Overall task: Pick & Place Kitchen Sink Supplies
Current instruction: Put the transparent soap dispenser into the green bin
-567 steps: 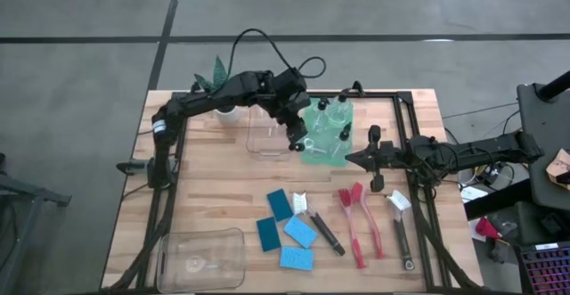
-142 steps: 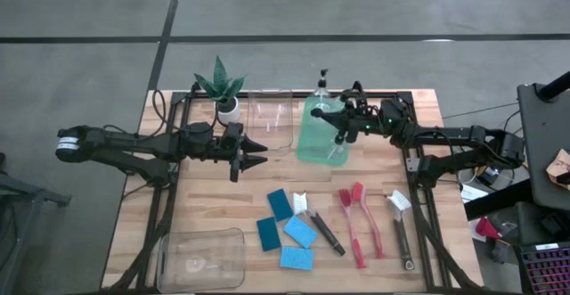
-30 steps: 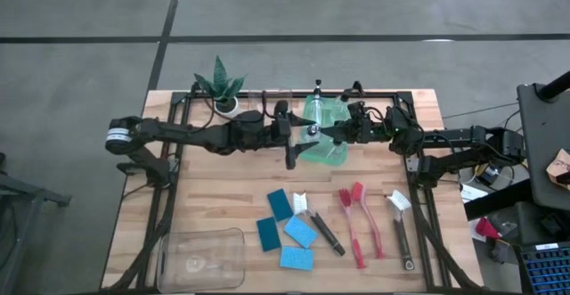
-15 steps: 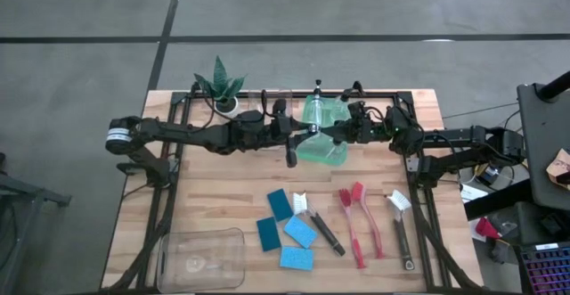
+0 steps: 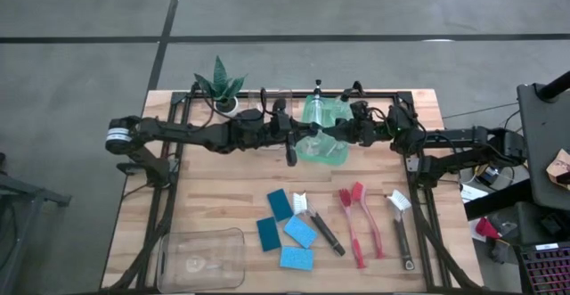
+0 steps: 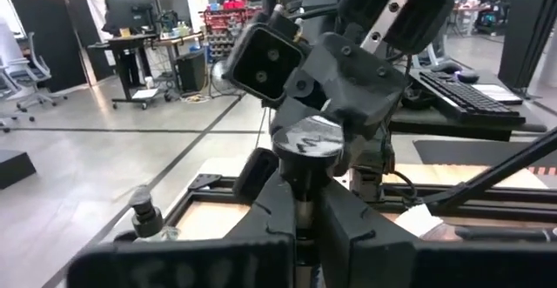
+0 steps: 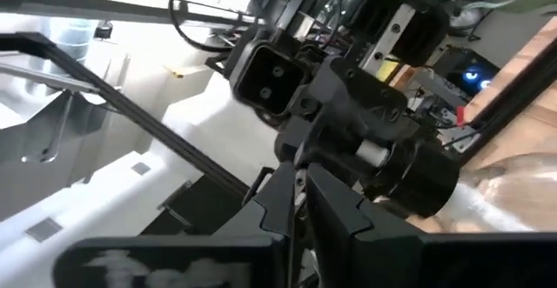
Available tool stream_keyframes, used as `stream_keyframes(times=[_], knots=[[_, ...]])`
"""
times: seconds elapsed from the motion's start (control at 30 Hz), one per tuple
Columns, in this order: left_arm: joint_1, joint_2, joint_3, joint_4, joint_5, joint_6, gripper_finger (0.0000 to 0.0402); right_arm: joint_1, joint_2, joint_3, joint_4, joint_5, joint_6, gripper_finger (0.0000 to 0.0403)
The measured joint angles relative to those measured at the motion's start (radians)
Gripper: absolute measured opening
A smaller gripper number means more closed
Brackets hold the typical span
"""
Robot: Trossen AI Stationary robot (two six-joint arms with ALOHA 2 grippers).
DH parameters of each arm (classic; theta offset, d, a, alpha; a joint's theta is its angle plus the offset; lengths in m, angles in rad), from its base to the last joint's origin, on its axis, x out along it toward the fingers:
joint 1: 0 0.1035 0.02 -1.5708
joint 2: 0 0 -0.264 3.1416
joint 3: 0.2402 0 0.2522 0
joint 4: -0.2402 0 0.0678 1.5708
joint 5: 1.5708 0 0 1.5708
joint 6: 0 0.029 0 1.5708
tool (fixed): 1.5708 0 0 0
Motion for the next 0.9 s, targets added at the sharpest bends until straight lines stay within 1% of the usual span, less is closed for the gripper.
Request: stream_keyframes(times=[0.17, 0.27, 0.4, 0.53, 0.73, 0.8, 0.9], knots=[[0.010, 0.001, -0.002, -0.025, -0.037, -0.016, 0.0016, 0.002, -0.006, 0.029, 0.018, -0.043, -0.052, 0.0063], [0.019, 0.002, -0.002, -0.021, -0.033, -0.038, 0.0022, 0.000, -0.006, 0.054, 0.010, -0.065, -0.084, 0.0083], [0.030, 0.007, -0.002, -0.018, -0.030, -0.046, 0.0018, 0.002, -0.020, 0.094, 0.011, -0.108, -0.169, 0.0101], [0.051, 0.025, -0.002, -0.001, -0.027, -0.069, 0.0018, 0.001, -0.029, 0.127, 0.008, -0.149, -0.216, 0.0107], [0.093, 0.092, -0.003, 0.040, -0.007, -0.109, 0.0022, 0.001, -0.039, 0.148, -0.009, -0.205, -0.279, 0.0102], [0.103, 0.120, -0.004, 0.043, 0.002, -0.120, 0.0020, 0.001, -0.043, 0.148, -0.007, -0.212, -0.285, 0.0101], [0.106, 0.162, -0.004, 0.098, 0.028, -0.142, 0.0022, 0.001, -0.048, 0.147, -0.008, -0.221, -0.293, 0.0101]])
